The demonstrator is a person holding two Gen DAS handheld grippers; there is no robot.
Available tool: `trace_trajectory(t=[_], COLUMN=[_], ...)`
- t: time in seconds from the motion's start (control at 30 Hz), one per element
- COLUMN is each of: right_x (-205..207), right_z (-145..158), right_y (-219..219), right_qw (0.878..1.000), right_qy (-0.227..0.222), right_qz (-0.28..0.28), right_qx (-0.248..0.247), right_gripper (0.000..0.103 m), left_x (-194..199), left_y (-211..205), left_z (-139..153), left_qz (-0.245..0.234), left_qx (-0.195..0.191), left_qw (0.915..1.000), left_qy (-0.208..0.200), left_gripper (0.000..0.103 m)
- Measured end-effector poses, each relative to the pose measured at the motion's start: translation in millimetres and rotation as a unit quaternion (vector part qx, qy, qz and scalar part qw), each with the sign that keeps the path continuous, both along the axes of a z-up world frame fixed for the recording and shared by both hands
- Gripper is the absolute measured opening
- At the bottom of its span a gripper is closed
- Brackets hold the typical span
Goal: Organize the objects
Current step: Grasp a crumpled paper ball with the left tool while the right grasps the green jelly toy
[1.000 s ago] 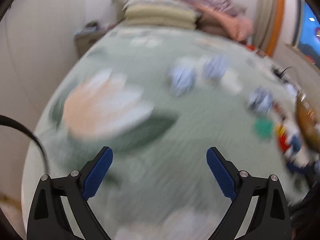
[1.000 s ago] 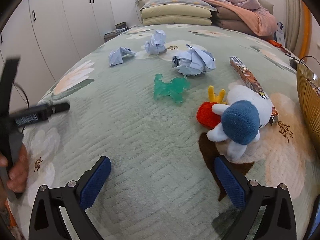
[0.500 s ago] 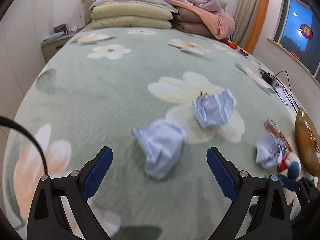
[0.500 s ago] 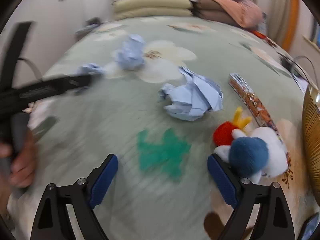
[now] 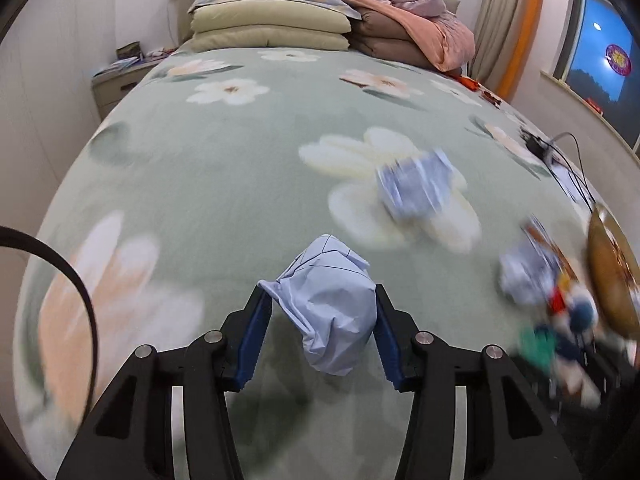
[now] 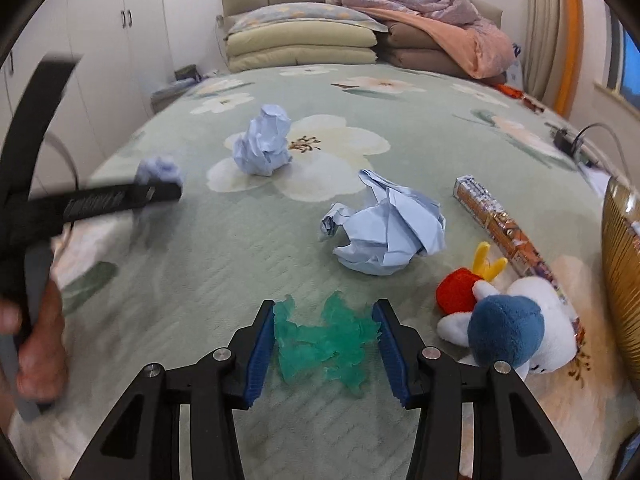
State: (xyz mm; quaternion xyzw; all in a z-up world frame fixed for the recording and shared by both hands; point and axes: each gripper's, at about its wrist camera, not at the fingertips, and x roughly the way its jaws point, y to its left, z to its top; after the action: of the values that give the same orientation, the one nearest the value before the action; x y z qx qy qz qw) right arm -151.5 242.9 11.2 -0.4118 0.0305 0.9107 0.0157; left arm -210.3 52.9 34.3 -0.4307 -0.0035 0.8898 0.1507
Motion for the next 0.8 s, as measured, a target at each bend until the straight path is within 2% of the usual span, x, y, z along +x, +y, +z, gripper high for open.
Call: trace_trajectory(t=[0.1, 0.17, 0.3, 0.37, 0.47, 0.57, 0.67, 0.73, 0.8], right_x=[17, 44, 109, 139, 180, 210, 221, 230, 240], right_z=[10, 22, 48, 51, 40, 23, 3, 2, 1], right_y=[7, 11, 5, 1, -3, -5, -6, -6, -6], right_qw=[0.999, 0.998, 0.998, 0.997, 0.997, 0.997, 0.996, 0.997, 0.996], right_qy=[-0.005, -0.002, 0.004, -0.007, -0.039, -0.060, -0.076, -0.059, -0.062], right_qz=[0.004, 0.009, 0.033, 0.054, 0.051, 0.040, 0.035, 0.037, 0.051], right_qx=[-0.037, -0.062, -0.054, -0.054, -0.040, -0.039, -0.020, -0.015, -0.031], right_gripper=[0.048, 0.048, 0.048, 0.048, 0.048, 0.048, 0.049, 0.054, 0.081], left_x=[56, 104, 183, 210, 245, 262, 275, 285, 290], left_y=[-14, -23, -32, -34, -36, -32, -30, -27, -28], left_z=[10, 19, 28, 28, 20, 3, -13, -15, -14], left_qz=[0.011, 0.021, 0.044, 0.046, 0.054, 0.058, 0.062, 0.063, 0.060], left_qx=[0.014, 0.021, 0.030, 0.031, 0.046, 0.037, 0.022, 0.014, 0.016], left_qw=[0.9998, 0.9995, 0.9985, 0.9980, 0.9965, 0.9962, 0.9964, 0.9972, 0.9974], left_qy=[-0.004, 0.000, -0.016, -0.029, -0.043, -0.053, -0.054, -0.039, -0.036], left_gripper=[0.047, 0.047, 0.047, 0.047, 0.047, 0.047, 0.047, 0.047, 0.047])
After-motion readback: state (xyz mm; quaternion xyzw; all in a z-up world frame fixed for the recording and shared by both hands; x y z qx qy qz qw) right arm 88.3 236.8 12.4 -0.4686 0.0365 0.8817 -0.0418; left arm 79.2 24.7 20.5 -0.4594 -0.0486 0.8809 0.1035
